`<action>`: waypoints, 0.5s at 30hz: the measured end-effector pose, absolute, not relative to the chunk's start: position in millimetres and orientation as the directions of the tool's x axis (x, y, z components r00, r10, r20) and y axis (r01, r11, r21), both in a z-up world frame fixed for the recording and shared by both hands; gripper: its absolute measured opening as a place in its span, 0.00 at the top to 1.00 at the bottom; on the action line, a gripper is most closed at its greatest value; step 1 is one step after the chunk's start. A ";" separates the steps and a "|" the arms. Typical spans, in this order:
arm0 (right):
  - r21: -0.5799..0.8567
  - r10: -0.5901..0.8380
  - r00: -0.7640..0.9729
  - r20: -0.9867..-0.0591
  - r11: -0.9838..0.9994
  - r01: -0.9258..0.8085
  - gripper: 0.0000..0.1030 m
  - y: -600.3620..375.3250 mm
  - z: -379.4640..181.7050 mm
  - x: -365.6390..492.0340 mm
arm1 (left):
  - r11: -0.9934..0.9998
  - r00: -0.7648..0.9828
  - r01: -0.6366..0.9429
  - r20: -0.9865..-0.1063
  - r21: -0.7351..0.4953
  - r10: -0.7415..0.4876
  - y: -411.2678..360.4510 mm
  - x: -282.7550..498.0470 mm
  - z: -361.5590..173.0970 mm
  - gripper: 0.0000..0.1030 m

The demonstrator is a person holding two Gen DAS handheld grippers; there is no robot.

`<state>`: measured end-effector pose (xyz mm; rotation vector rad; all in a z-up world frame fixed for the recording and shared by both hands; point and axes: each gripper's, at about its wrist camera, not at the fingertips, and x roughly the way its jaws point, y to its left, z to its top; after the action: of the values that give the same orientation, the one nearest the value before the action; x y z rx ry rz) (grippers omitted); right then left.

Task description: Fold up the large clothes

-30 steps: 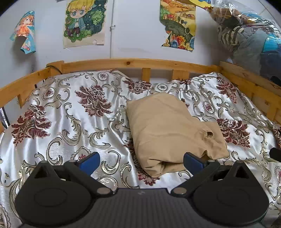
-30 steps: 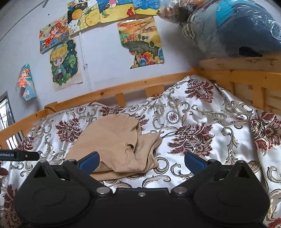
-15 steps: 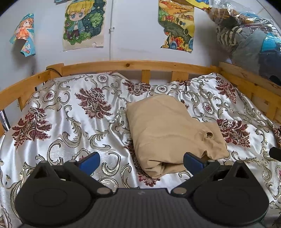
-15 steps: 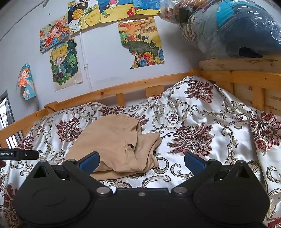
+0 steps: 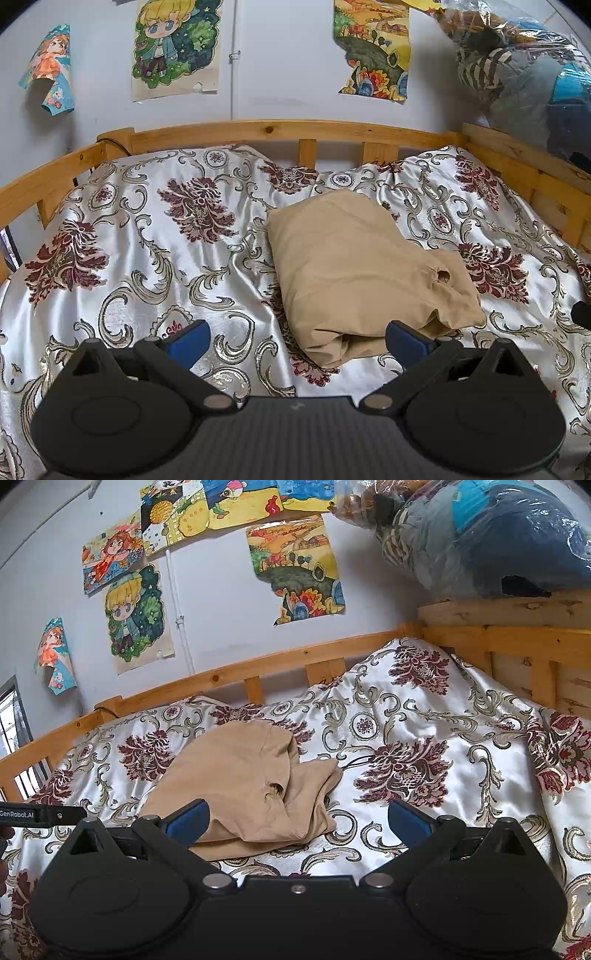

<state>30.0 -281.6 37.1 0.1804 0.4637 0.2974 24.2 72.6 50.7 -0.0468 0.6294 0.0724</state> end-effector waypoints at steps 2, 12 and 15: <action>0.236 0.321 0.851 -0.415 0.941 -0.240 0.01 -280.7 36.9 29.7 | 0.996 0.805 -0.082 -0.590 -0.022 0.053 73.2 24.9 50.6 0.01; 0.236 0.323 0.850 -0.415 0.941 -0.242 0.01 -280.9 36.6 29.8 | 0.995 0.807 -0.094 -0.587 -0.018 0.065 72.9 24.1 49.2 0.01; 0.238 0.323 0.849 -0.417 0.941 -0.241 0.01 -280.2 36.4 30.0 | 0.994 0.805 -0.106 -0.588 -0.007 0.081 71.7 24.5 47.8 0.01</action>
<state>30.0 -280.2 36.4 0.1802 0.4700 0.2987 24.5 71.7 47.8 -0.0402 0.6280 0.1001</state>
